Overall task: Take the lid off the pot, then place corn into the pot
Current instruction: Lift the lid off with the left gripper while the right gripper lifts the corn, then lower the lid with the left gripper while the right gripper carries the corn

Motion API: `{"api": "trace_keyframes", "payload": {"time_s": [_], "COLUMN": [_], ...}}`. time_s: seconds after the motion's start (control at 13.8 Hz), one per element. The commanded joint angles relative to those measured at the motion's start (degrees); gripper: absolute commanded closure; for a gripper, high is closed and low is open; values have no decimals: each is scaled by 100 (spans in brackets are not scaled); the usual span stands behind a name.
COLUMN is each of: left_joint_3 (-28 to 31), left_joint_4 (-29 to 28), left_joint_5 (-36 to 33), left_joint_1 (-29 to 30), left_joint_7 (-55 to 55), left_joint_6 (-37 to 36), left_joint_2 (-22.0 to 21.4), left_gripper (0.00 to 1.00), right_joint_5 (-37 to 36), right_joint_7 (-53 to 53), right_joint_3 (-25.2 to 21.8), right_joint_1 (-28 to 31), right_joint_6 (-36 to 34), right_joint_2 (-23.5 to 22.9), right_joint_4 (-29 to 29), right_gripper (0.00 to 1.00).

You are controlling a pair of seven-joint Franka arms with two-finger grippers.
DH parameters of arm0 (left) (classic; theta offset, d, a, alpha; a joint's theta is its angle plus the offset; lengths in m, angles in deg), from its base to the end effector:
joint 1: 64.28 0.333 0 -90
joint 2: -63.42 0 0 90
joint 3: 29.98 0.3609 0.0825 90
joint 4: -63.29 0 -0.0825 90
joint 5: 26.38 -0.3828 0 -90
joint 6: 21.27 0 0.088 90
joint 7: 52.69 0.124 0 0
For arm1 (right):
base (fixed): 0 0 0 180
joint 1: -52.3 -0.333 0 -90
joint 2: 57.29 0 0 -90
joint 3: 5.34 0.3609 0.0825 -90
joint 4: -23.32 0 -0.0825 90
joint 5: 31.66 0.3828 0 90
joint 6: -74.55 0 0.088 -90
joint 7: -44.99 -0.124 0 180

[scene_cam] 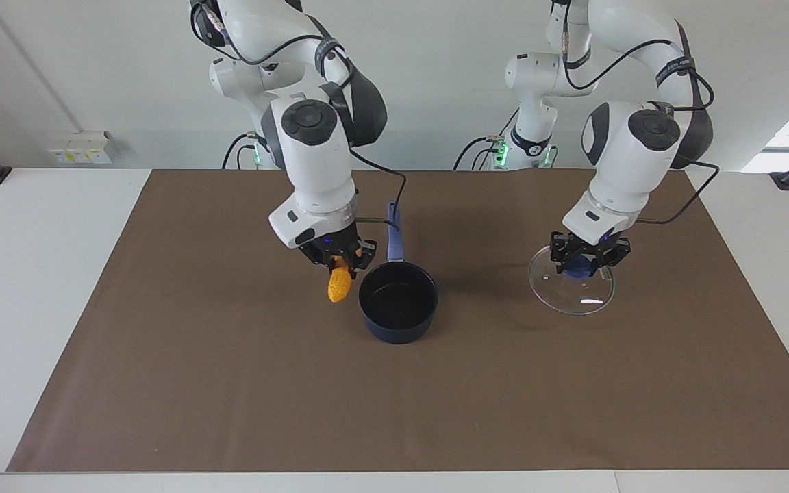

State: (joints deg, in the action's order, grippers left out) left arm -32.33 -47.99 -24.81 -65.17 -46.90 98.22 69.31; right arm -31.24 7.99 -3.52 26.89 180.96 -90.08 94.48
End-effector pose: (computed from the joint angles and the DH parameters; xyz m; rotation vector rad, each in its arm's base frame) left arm 0.5893 -0.0345 0.4619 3.1054 -0.2244 0.0641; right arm 0.6688 0.3382 0.4596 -3.0857 0.2751 -0.0368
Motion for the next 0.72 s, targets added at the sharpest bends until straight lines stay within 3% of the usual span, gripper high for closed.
{"api": "trace_keyframes", "payload": {"time_s": [0.0, 0.36, 0.65], "left_joint_3": [-64, -64, -55], "left_joint_4": [-700, -1536, -1792], "left_joint_5": [387, 546, 713], "left_joint_1": [378, 616, 792], "left_joint_7": [491, 844, 967], "left_joint_6": [600, 1496, 1797], "left_joint_2": [-282, -423, -414], "left_gripper": [100, 100, 100], "right_joint_5": [37, 63, 81], "right_joint_7": [-123, -53, -36], "right_joint_3": [47, 47, 64], "right_joint_1": [-87, -104, -210], "right_joint_6": [214, 380, 706], "right_joint_2": [-359, -342, -333], "right_joint_4": [-138, 135, 416], "right_gripper": [100, 100, 100]}}
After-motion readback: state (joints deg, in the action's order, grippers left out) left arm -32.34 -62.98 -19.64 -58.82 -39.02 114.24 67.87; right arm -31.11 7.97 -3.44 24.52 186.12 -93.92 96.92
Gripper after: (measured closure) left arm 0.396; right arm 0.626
